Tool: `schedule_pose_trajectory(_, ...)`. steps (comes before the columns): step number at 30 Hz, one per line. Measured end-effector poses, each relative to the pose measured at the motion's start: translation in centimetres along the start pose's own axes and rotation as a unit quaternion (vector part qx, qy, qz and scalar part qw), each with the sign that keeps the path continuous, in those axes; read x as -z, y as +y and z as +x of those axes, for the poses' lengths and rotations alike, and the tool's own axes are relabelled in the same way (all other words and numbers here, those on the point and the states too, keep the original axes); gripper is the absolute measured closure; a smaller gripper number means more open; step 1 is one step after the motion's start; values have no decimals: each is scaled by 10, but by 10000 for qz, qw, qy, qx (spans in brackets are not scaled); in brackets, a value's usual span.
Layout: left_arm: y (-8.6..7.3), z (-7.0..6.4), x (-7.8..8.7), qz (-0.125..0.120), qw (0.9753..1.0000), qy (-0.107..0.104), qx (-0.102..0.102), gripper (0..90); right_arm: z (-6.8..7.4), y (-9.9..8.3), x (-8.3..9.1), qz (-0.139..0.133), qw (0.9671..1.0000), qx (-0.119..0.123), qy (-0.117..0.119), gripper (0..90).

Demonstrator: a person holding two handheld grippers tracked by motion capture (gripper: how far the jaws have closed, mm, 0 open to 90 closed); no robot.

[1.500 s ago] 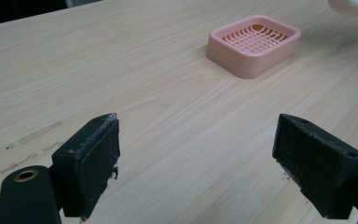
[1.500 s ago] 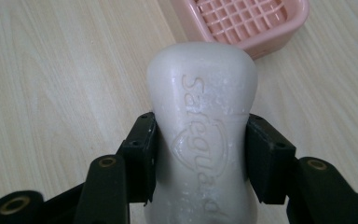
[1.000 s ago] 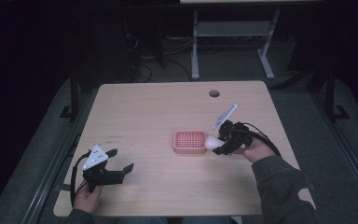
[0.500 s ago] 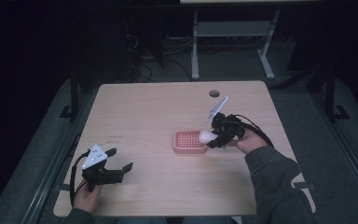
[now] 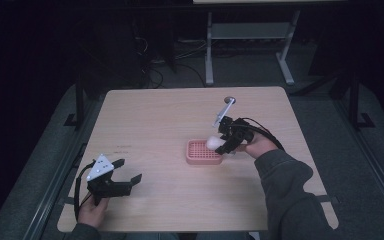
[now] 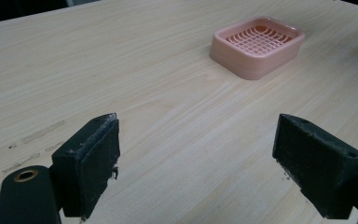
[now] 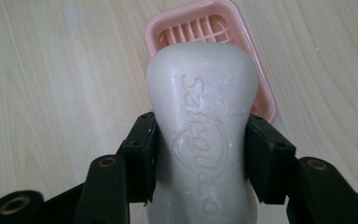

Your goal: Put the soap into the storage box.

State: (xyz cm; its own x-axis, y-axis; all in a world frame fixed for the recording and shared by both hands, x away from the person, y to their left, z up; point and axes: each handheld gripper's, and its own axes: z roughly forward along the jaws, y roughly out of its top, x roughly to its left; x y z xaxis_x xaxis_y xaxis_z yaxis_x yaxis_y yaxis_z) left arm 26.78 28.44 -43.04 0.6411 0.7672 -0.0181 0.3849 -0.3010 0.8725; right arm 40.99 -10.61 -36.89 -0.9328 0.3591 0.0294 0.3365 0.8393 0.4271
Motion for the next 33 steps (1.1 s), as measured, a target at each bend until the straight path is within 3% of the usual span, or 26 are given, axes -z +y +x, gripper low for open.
schedule_pose_trajectory(4, 0, -2, -2, 14, 10000, -50, -10, 144, -2, 7, -1, -73, 10000, 5, 33, 489)
schedule_pose_trajectory(23, 0, -2, -3, 49, 10000, -78, -24, 144, -8, 43, -18, 153, 9995, 251, 78, 489)
schedule_pose_trajectory(33, 0, -2, -4, 41, 10000, -88, 19, 144, -13, 49, -36, 292, 9992, 263, 96, 489)
